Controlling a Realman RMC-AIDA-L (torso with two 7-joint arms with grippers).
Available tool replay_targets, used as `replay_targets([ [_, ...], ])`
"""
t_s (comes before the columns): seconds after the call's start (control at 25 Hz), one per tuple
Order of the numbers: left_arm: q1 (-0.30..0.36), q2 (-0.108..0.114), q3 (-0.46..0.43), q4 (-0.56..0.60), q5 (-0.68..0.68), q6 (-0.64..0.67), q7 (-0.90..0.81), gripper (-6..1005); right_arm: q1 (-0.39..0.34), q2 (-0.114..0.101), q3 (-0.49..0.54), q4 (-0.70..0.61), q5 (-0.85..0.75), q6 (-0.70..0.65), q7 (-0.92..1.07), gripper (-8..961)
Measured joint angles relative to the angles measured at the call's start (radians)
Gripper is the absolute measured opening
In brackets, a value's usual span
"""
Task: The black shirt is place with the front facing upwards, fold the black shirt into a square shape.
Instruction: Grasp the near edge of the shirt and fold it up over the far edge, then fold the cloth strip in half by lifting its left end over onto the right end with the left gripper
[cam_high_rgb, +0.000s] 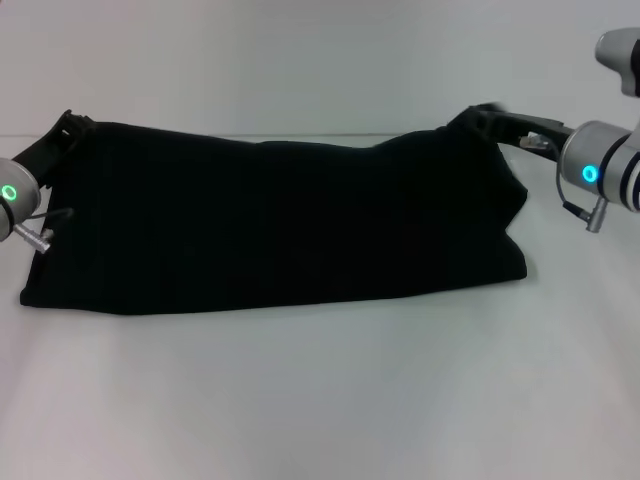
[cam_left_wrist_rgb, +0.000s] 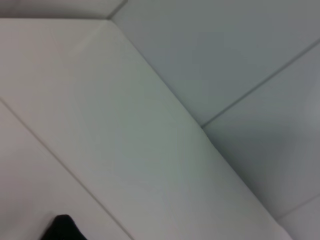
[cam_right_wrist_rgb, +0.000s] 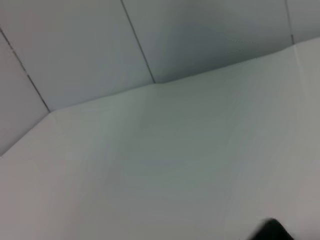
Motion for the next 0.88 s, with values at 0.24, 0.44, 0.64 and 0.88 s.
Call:
replay_targets([
  [0.24, 0.000, -0.011, 0.004, -0.002, -0.044, -0.025, 0.036, 109, 0.000, 0.002, 0.001, 0.033, 0.100, -0.005, -0.132, 276],
  [0.44, 0.003, -0.012, -0.001, -0.002, -0.055, -0.037, 0.043, 332, -0.008, 0.001, 0.004, 0.034, 0.102, -0.013, -0.131, 492],
  [0.64, 0.021, -0.009, 0.011, -0.001, -0.071, 0.017, 0.049, 497, -0.043, -0.004, -0.001, 0.024, 0.100, -0.093, -0.135, 583],
  [0.88, 0.102, 0.028, 0.079, -0.003, -0.065, 0.271, 0.010, 737, -0.157, -0.020, -0.123, -0.058, 0.092, -0.380, -0.190, 607],
])
